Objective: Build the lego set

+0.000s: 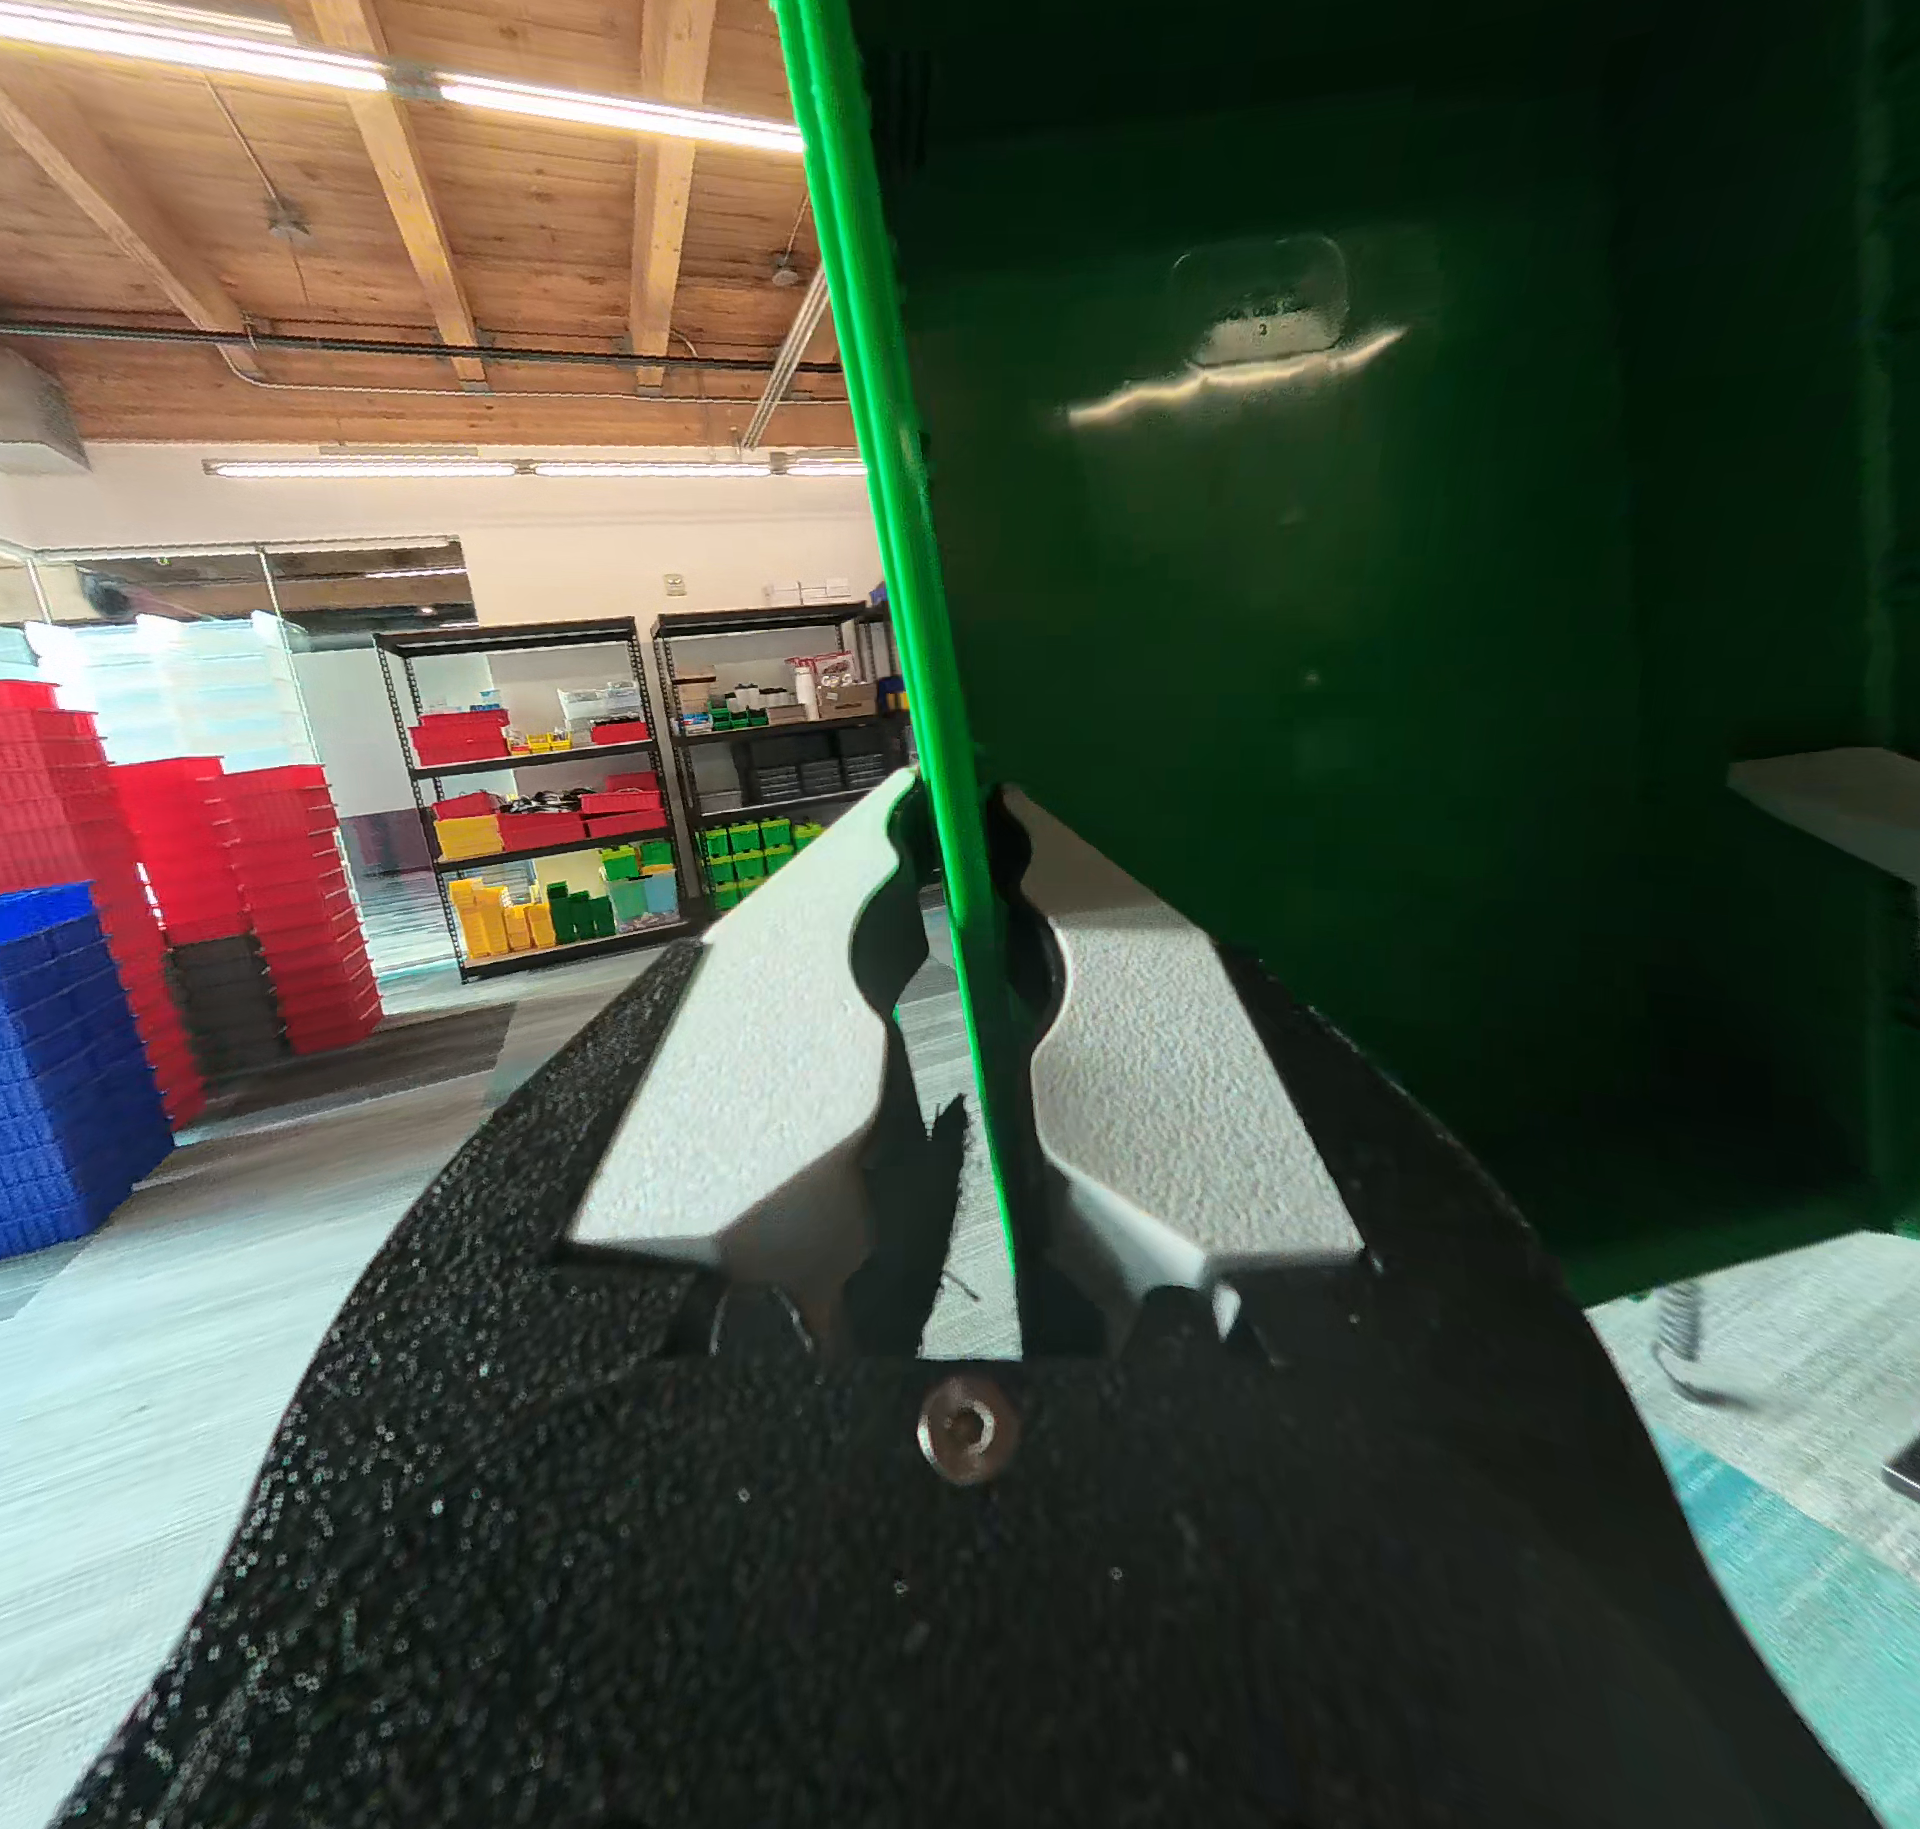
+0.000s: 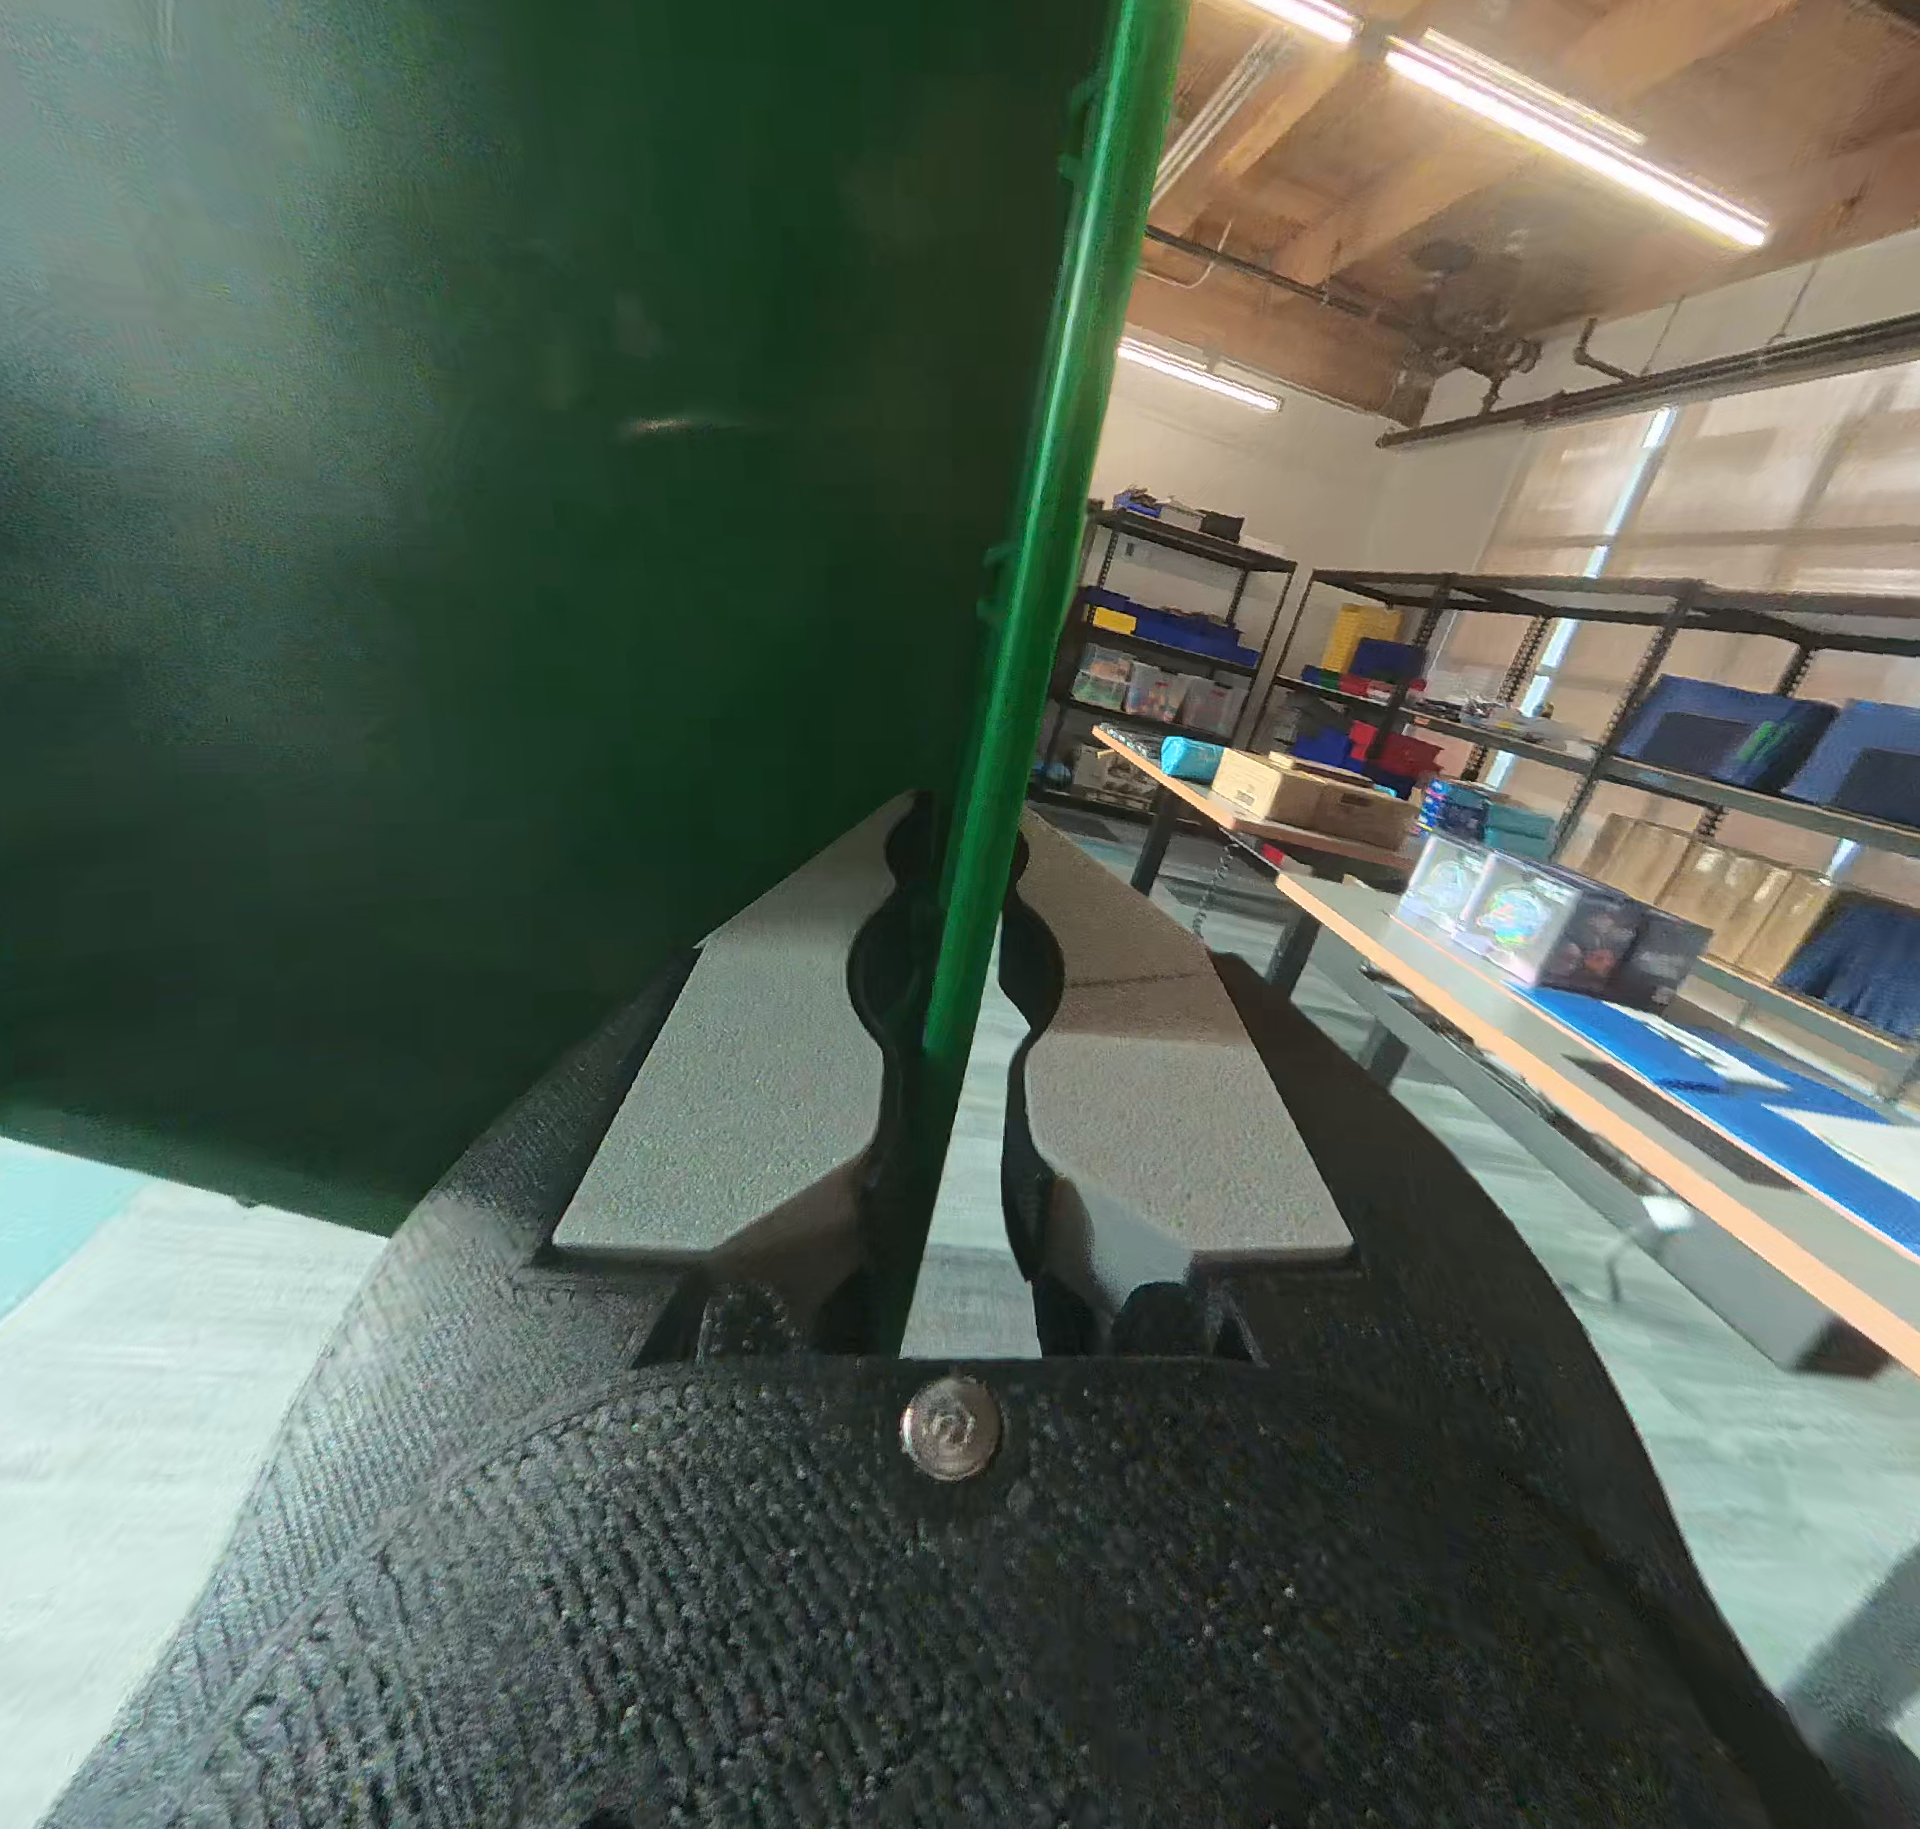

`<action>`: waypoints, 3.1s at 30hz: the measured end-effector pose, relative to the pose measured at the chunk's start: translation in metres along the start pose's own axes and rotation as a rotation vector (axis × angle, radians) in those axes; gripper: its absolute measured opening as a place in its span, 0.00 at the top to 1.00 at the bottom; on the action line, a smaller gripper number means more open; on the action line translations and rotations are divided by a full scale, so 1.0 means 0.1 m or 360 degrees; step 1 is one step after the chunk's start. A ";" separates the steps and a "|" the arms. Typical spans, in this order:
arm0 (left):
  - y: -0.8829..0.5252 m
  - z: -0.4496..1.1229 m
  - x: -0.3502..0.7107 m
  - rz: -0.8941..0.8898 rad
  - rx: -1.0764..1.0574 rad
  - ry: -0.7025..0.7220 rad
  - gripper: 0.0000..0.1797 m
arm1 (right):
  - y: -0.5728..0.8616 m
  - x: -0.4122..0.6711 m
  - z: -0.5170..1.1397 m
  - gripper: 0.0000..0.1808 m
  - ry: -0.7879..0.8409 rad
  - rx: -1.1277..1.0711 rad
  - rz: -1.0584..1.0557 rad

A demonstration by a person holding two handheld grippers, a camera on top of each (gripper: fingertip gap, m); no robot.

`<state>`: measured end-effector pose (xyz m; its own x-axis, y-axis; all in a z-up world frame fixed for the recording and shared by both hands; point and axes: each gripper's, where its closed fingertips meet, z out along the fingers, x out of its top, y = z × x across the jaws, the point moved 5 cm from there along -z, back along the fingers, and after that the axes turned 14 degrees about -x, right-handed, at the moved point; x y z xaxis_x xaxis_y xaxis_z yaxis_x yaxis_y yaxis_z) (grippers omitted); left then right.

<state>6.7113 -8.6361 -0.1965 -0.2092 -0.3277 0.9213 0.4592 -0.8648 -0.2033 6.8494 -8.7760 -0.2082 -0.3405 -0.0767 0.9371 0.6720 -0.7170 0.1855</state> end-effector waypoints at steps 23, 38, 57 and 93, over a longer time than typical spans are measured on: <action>-3.89 6.55 -2.96 0.0008 0.0112 -0.0014 0.96 | -1.84 -1.82 7.94 0.96 0.0023 0.0118 0.0026; -5.64 11.38 -5.10 -0.0010 0.0012 -0.0009 0.97 | -2.18 -3.52 13.16 0.97 -0.0021 -0.0008 0.0009; -8.86 17.18 -7.51 0.0084 0.0025 0.0019 0.97 | -3.65 -5.14 19.97 0.96 -0.0056 -0.0001 0.0101; -11.71 28.60 -12.83 -0.0191 -0.0574 -0.0047 0.96 | -3.34 -9.29 31.42 0.94 -0.0324 -0.0386 -0.0037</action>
<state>8.9109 -6.1147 -0.1929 -0.2154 -0.2091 0.9539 0.0985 -0.9765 -0.1919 9.0077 -6.2878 -0.2116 -0.1988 0.0645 0.9779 0.4808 -0.8631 0.1547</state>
